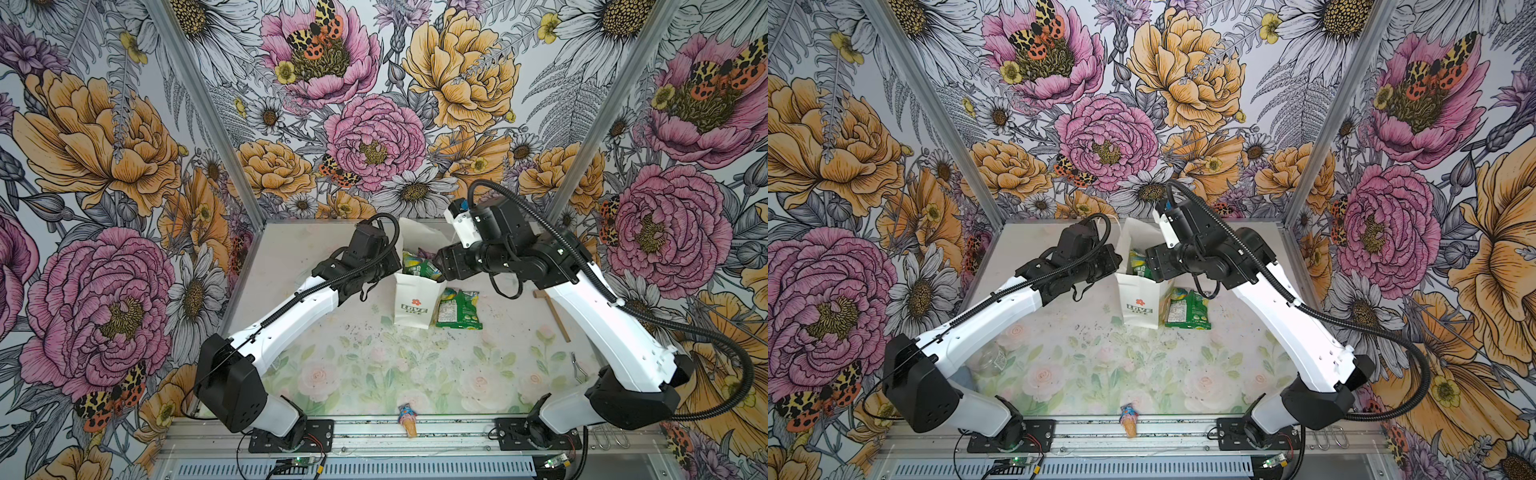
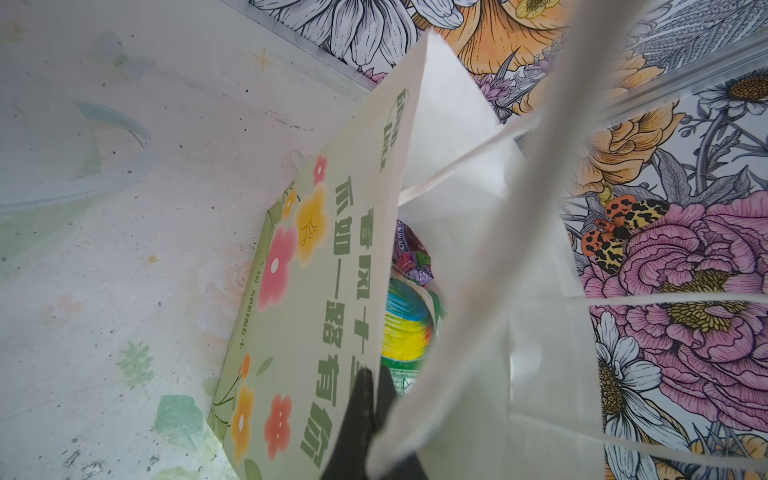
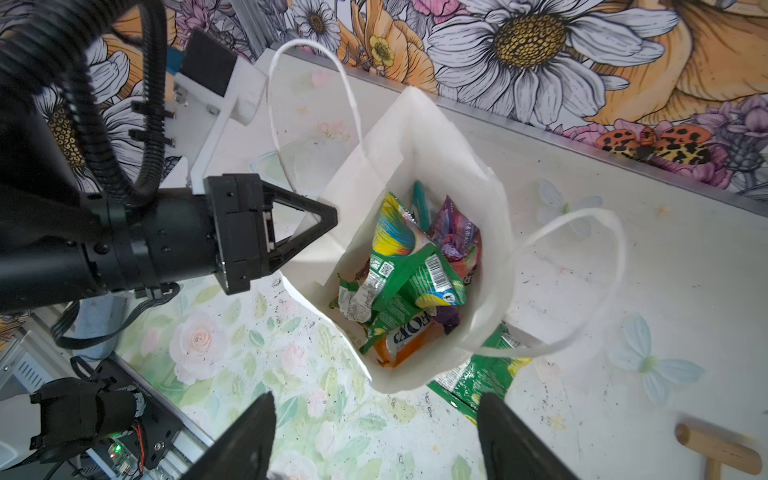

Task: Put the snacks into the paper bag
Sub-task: 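Withdraw the right gripper toward the flat green chip bag beside the paper bag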

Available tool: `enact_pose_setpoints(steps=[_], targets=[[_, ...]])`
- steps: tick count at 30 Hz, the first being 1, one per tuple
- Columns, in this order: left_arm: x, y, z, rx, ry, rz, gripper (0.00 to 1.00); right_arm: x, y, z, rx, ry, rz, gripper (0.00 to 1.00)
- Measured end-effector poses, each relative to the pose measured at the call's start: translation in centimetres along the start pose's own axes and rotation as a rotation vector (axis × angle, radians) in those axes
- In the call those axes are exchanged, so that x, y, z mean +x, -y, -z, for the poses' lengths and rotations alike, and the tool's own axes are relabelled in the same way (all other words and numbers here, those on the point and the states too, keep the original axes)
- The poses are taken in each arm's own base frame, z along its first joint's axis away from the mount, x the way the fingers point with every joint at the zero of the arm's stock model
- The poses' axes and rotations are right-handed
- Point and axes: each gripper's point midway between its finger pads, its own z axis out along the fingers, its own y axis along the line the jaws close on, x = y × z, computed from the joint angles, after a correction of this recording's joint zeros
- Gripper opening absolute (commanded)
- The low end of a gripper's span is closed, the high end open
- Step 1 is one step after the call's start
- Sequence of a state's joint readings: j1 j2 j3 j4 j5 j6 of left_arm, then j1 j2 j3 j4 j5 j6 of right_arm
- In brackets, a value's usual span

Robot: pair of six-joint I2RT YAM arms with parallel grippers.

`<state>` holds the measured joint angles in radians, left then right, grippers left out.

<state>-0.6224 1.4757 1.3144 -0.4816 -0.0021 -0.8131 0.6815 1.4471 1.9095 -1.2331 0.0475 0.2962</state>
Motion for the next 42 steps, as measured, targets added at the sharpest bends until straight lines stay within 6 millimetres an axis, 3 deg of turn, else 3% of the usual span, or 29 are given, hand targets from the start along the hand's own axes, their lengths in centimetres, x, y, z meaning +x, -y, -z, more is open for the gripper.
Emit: enact_pose_setpoints(steps=[9, 16, 27, 42], targets=[[0.0, 0.0, 0.0, 0.000, 0.000, 0.000, 0.00, 1.7, 5.3, 3.3, 0.090, 0.095, -0.132, 0.99], [0.0, 0.0, 0.0, 0.000, 0.000, 0.000, 0.00, 3.4, 9.0, 3.0, 0.162, 0.082, -0.271, 1.00], [0.0, 0.0, 0.0, 0.000, 0.000, 0.000, 0.00, 7.5, 12.8, -1.4, 0.154, -0.035, -0.493, 1.00], [0.0, 0.0, 0.0, 0.000, 0.000, 0.000, 0.00, 14.0, 13.3, -10.6, 0.051, -0.240, -0.690, 1.00]])
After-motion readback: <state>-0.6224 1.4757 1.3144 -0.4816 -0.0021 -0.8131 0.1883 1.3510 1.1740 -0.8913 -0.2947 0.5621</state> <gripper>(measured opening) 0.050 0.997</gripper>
